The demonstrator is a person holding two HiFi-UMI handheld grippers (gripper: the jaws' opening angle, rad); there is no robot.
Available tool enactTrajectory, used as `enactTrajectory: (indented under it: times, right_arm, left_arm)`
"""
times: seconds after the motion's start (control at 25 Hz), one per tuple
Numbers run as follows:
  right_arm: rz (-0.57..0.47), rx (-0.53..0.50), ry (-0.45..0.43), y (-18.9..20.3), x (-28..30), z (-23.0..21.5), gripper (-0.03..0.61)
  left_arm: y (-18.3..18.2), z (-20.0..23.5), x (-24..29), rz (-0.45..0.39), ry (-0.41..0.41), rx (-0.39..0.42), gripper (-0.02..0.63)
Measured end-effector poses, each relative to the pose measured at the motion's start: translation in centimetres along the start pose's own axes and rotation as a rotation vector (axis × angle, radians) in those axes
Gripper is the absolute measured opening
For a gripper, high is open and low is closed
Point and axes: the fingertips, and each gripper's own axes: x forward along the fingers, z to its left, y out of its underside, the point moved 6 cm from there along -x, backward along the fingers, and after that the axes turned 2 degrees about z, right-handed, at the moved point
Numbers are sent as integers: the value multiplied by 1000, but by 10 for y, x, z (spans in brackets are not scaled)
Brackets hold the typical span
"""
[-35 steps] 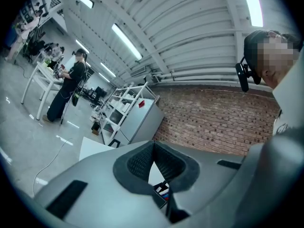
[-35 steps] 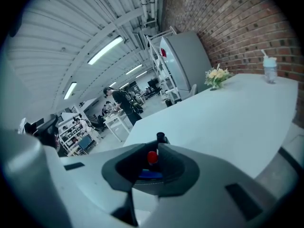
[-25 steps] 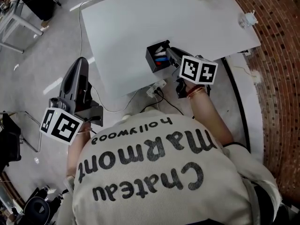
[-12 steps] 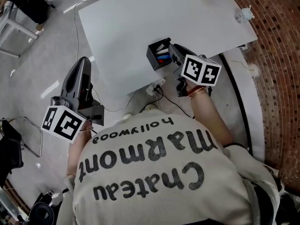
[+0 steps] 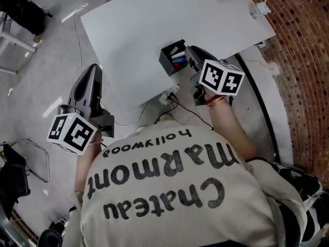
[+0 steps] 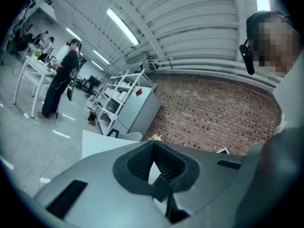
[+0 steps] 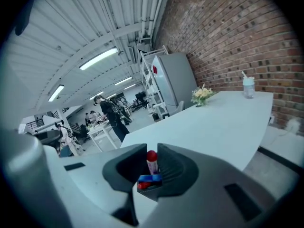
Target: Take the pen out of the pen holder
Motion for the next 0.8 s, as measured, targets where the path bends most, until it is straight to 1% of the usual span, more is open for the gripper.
enactTrajectory:
  times: [0.28,0.6,0.8]
  right_arm:
    - [-50,-3,36,-4,-13,10,67]
    - [-97,-30,80,-2,-28,29,67]
    - [-172,-26,145,-5,-44,33,67]
  left_arm:
    - [-3,3,-2,13,53,2,0]
    - [-8,10,-8,22,101,12,0]
    - [-11,12,-14,24,130,14,0]
